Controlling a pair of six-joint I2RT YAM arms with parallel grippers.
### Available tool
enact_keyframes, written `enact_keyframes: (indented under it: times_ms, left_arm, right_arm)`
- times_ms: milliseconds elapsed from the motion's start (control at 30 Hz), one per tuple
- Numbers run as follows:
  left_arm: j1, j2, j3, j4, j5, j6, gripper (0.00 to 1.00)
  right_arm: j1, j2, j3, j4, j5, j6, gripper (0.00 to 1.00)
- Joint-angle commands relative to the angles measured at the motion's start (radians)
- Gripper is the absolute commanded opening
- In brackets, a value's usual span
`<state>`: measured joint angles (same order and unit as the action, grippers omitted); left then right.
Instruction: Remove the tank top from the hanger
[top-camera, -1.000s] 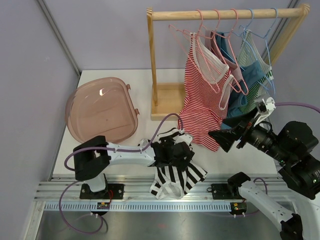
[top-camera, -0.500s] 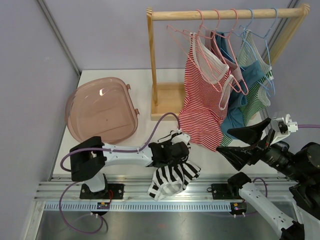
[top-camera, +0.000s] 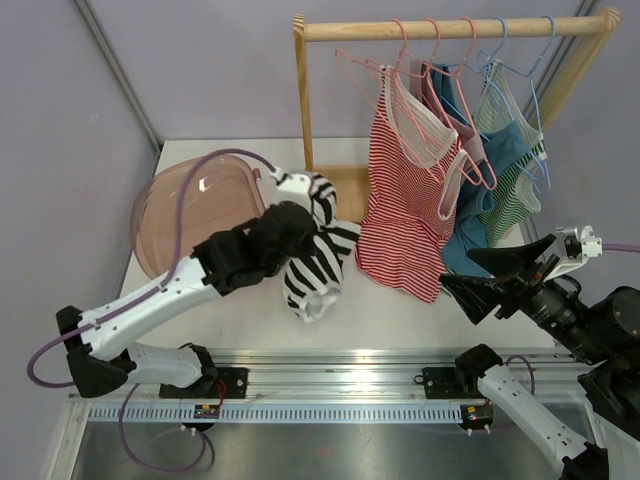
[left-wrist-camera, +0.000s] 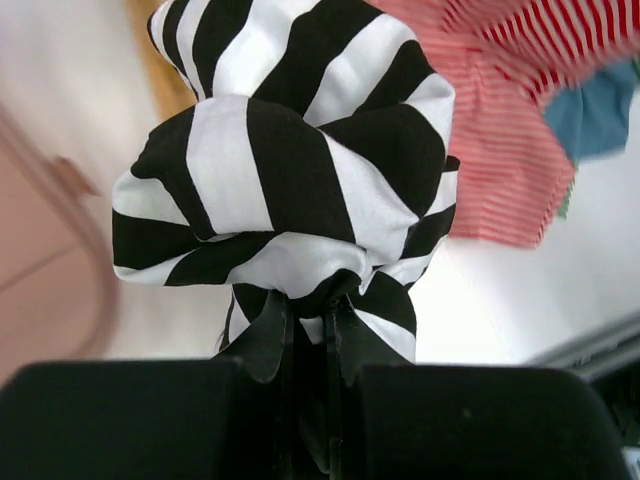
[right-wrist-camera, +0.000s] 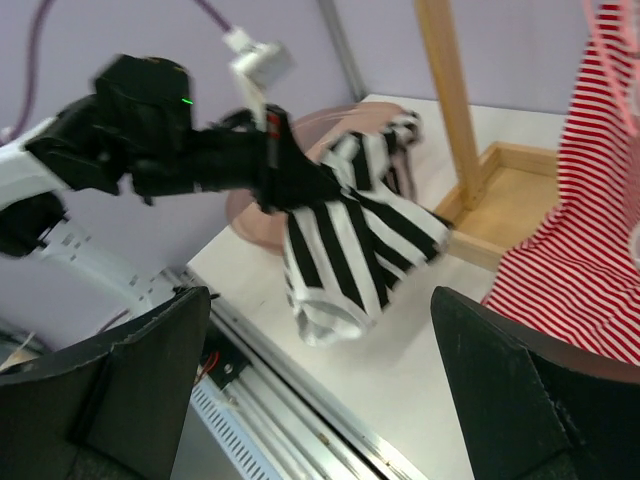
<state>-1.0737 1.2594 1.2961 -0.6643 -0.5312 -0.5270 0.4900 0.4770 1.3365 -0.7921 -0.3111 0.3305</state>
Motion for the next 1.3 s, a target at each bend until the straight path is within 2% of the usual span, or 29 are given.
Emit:
enact_keyframes:
  times_ms: [0,133,167,200,233,267,400,467,567,600,633,700,867,933,1033,1167,1267]
  left_arm:
    - [0.124,-0.080,0.118,-0.090,-0.064,0.073,0.00]
    - [0.332,-0.098,0.216,-0.153,-0.008,0.111,0.00]
    - [0.442,-0.097,0.230,-0.162,0.022,0.120,0.00]
    - [0.499,-0.091,0.253,-0.167,0.048,0.124,0.00]
    - [0.556,-0.072,0.264,-0.169,0.100,0.128,0.00]
    - [0.660,-0.057,0.275,-0.178,0.123,0.130,0.00]
    - [0.857,0.032,0.313,-0.175,0.269,0.136,0.00]
    - [0.938,0.098,0.318,-0.164,0.325,0.156,0.07]
    - [1.012,0.162,0.325,-0.182,0.381,0.168,0.28]
    - [1.026,0.166,0.319,-0.181,0.402,0.168,0.39]
    - [1.049,0.169,0.306,-0.176,0.428,0.164,0.66]
    - [1.058,0.164,0.302,-0.178,0.427,0.160,0.99]
    - [1.052,0.106,0.254,-0.163,0.508,0.174,0.99]
    - [1.025,0.051,0.217,-0.144,0.519,0.185,0.99]
    - [0.924,-0.023,0.166,-0.138,0.478,0.190,0.99]
    - [0.700,-0.142,0.069,-0.121,0.413,0.164,0.99]
    - [0.543,-0.277,-0.062,-0.066,0.386,0.137,0.99]
  right_arm:
    - [0.005,0.025,0.004,-0.012,0.203,0.031,1.00]
    - [0.004,0.035,-0.003,-0.004,0.253,0.044,1.00]
    - [0.004,0.038,-0.005,0.004,0.256,0.047,0.99]
    - [0.004,0.043,-0.008,0.005,0.262,0.048,0.99]
    - [0.004,0.048,-0.010,0.004,0.265,0.053,1.00]
    - [0.004,0.057,-0.010,0.007,0.265,0.053,0.99]
    - [0.004,0.080,-0.014,0.013,0.268,0.048,1.00]
    - [0.004,0.101,-0.010,0.005,0.293,0.048,0.99]
    - [0.004,0.162,0.039,-0.039,0.403,0.024,0.99]
    - [0.005,0.176,0.046,-0.042,0.415,0.021,0.99]
    - [0.004,0.198,0.052,-0.042,0.423,0.016,0.99]
    - [0.004,0.225,0.076,-0.041,0.446,0.010,0.99]
    - [0.002,0.342,0.167,-0.073,0.486,-0.040,1.00]
    - [0.004,0.397,0.222,-0.102,0.573,-0.079,0.99]
    - [0.004,0.451,0.283,-0.111,0.645,-0.119,1.00]
    - [0.004,0.518,0.378,-0.127,0.739,-0.174,0.99]
    - [0.002,0.561,0.426,-0.113,0.773,-0.221,0.91]
